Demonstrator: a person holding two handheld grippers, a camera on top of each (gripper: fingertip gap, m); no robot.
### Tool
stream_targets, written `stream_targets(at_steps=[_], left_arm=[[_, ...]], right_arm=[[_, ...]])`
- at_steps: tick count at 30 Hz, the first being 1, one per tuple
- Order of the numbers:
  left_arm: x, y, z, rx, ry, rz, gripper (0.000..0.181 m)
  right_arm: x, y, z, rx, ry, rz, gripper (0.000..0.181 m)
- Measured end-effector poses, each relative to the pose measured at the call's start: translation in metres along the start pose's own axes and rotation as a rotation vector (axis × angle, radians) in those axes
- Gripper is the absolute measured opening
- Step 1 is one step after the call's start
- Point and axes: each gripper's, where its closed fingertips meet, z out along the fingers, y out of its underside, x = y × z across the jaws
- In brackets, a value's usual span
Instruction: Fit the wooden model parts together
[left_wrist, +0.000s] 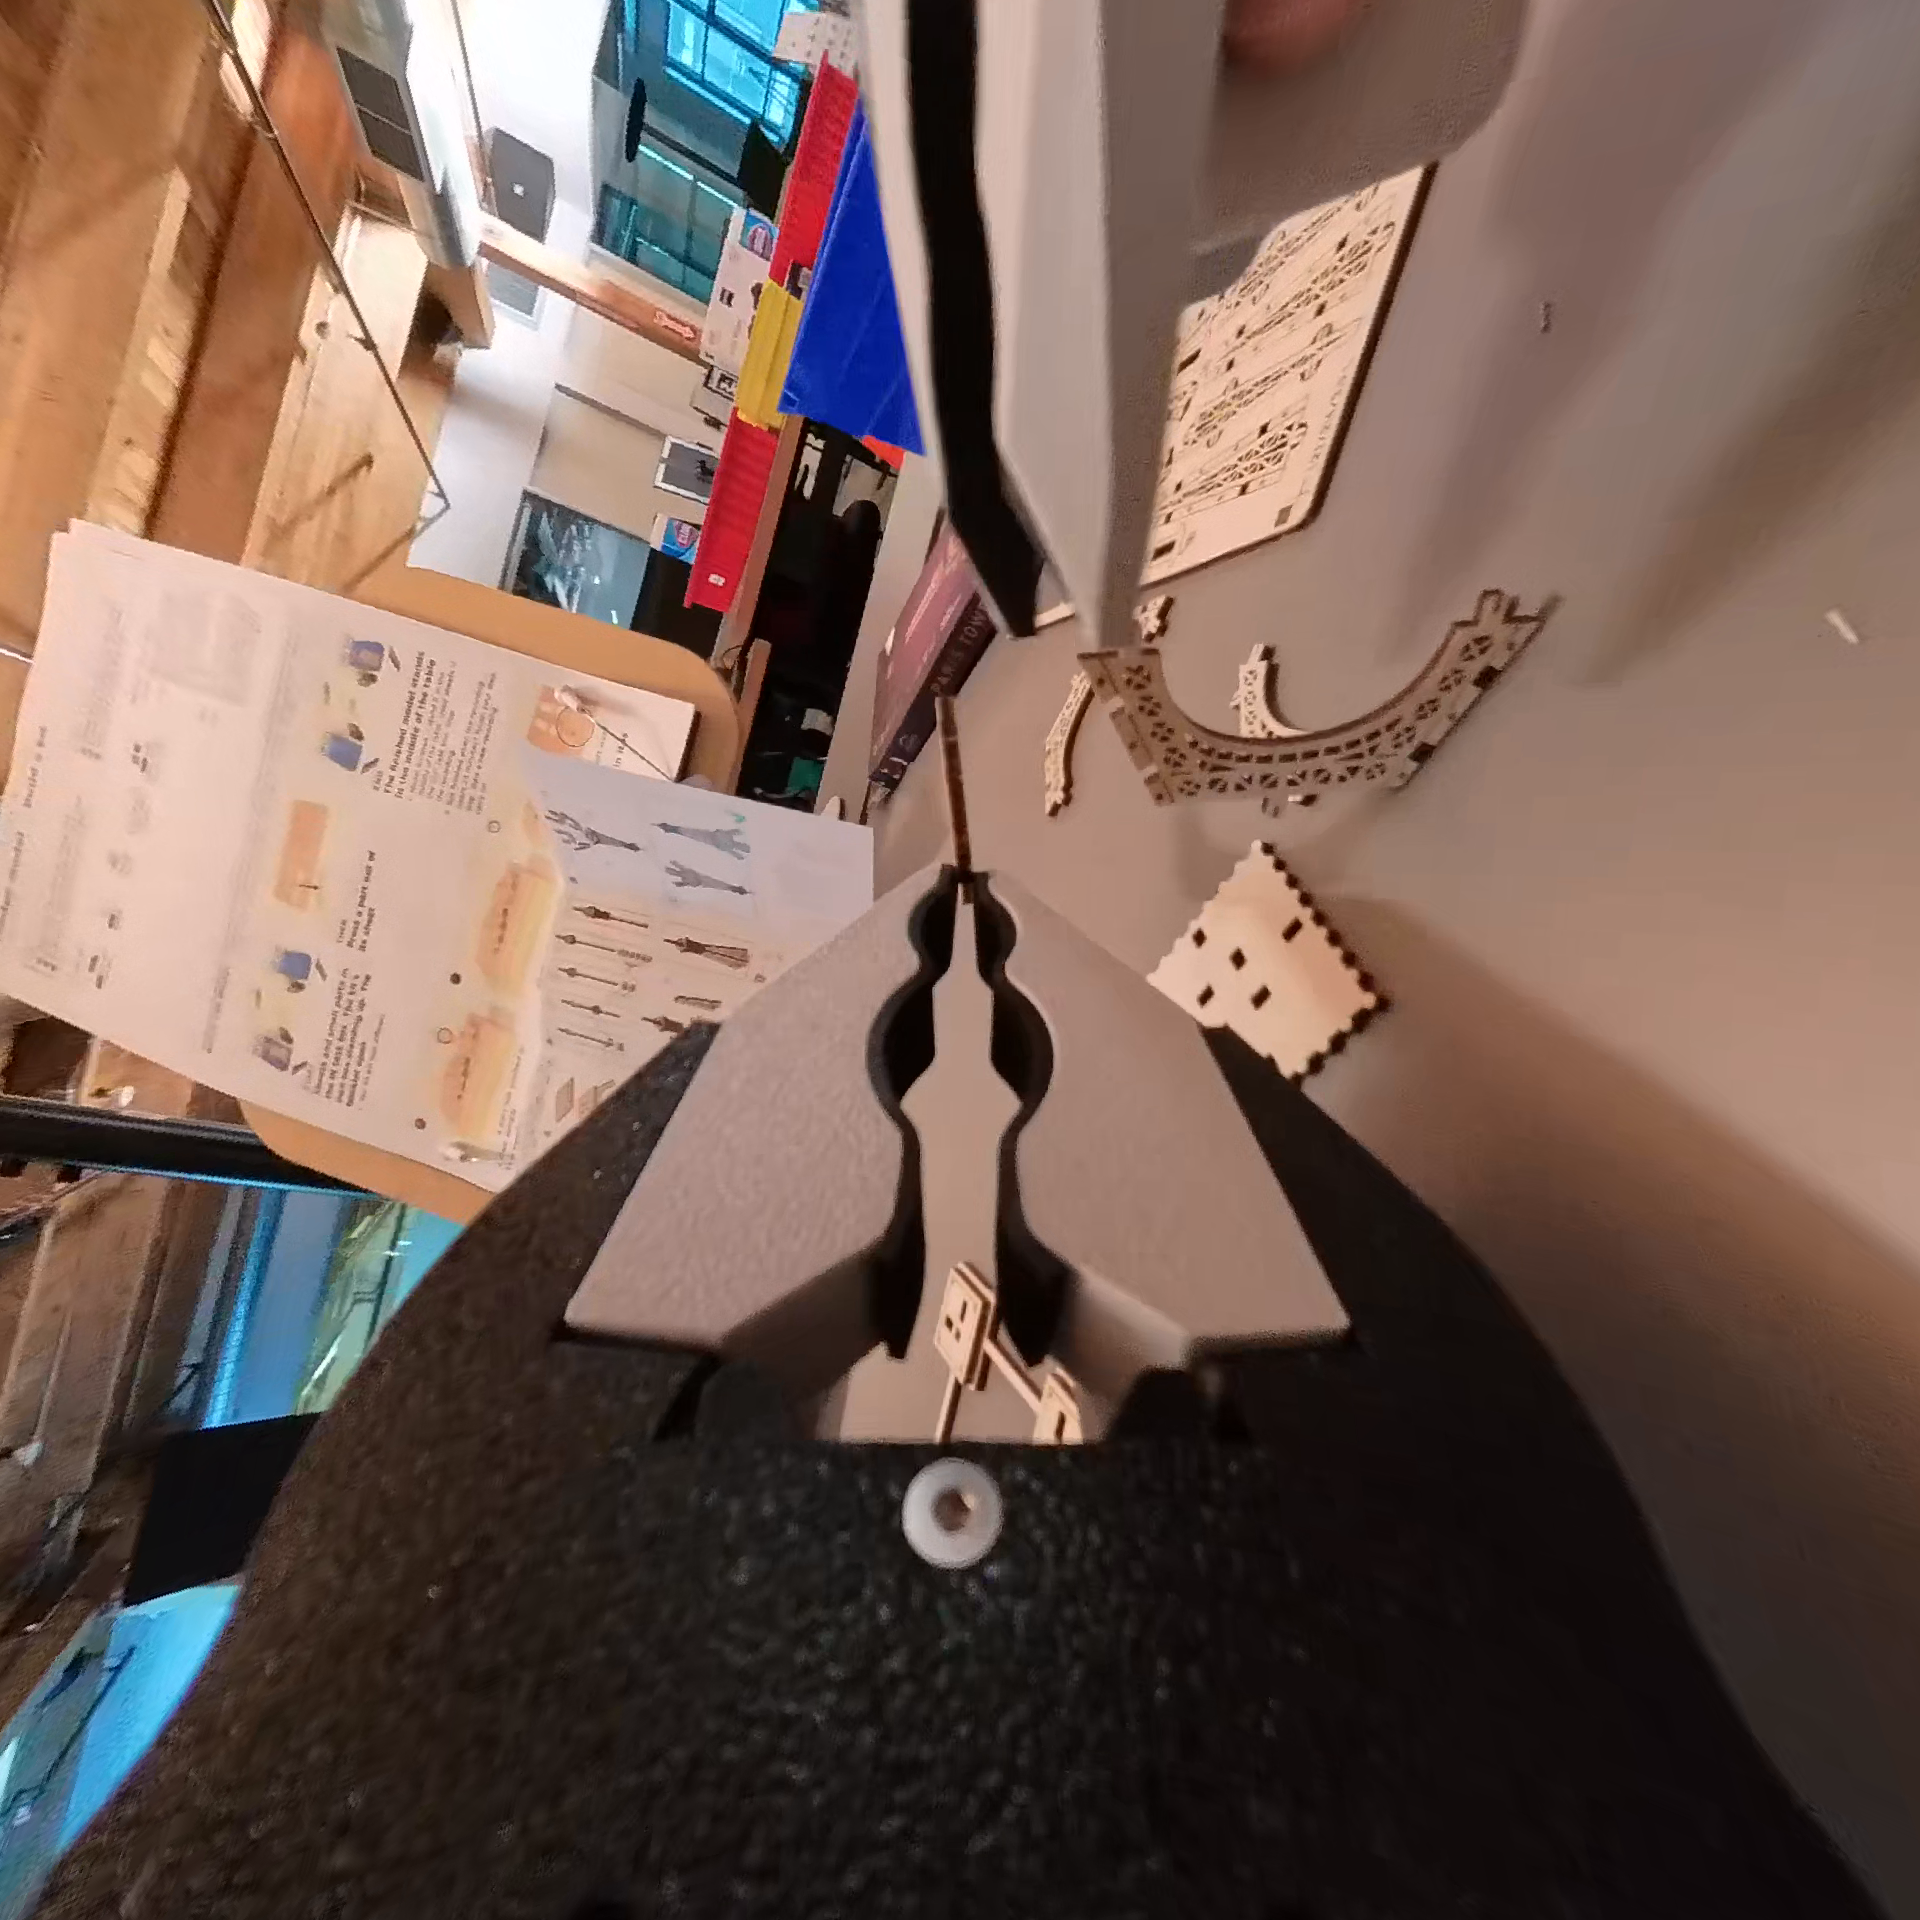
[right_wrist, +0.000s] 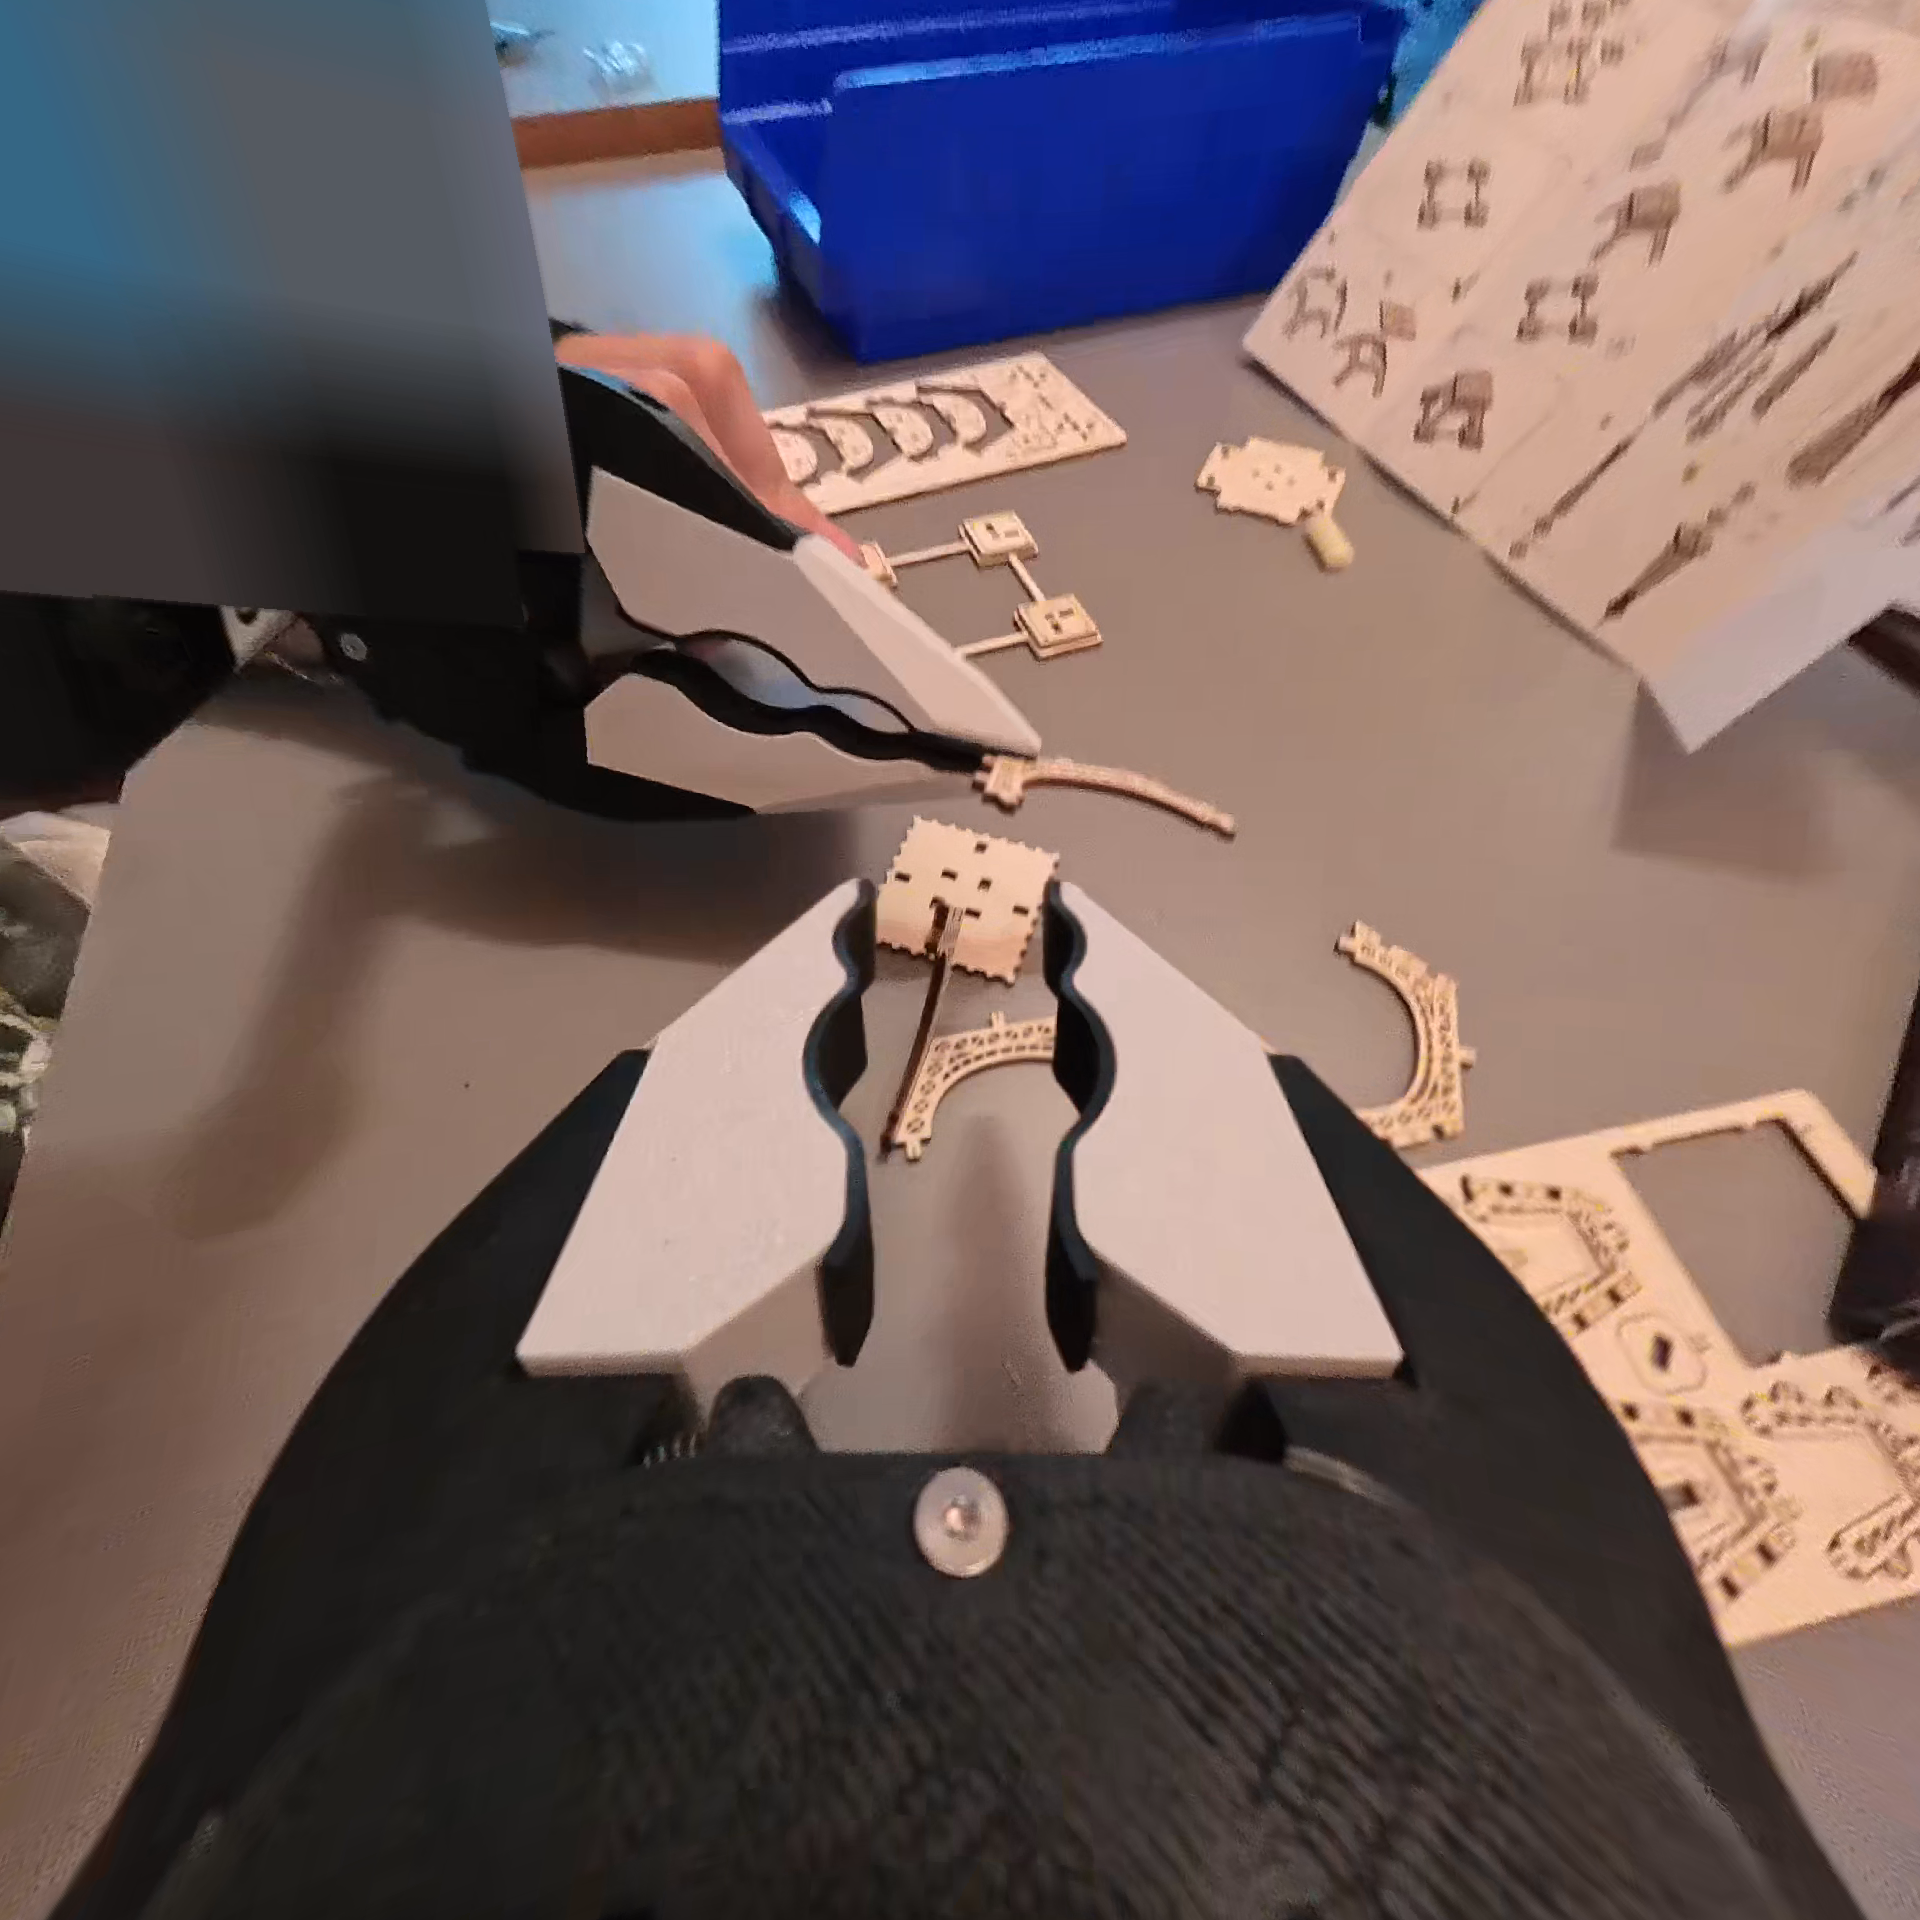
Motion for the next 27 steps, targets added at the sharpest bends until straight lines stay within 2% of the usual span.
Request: stream_targets(at_steps=[3,9,13,21,27], left_arm=[[0.006,0.002,0.004,0.004,0.025,0.002,0.000],[0.015,-0.002,0.005,0.028,0.048,0.003,0.000],[0.018,-0.006,0.006,0.042,0.052,0.000,0.000],[0.016,-0.015,0.002,0.047,0.052,-0.065,0.000],[0.023,-0.014,0.006,0.036,0.096,-0.055,0.000]], right_arm=[[0.002,0.015,0.003,-0.045,0.033,0.048,0.028],[-0.004,0.015,0.010,-0.015,0.011,0.099,0.019],[-0.003,0.019,0.015,-0.022,0.044,0.083,0.001],[0.000,0.008,0.008,0.089,0.060,0.125,0.000],[-0.002,0.009,0.008,0.085,0.023,0.159,0.000]])
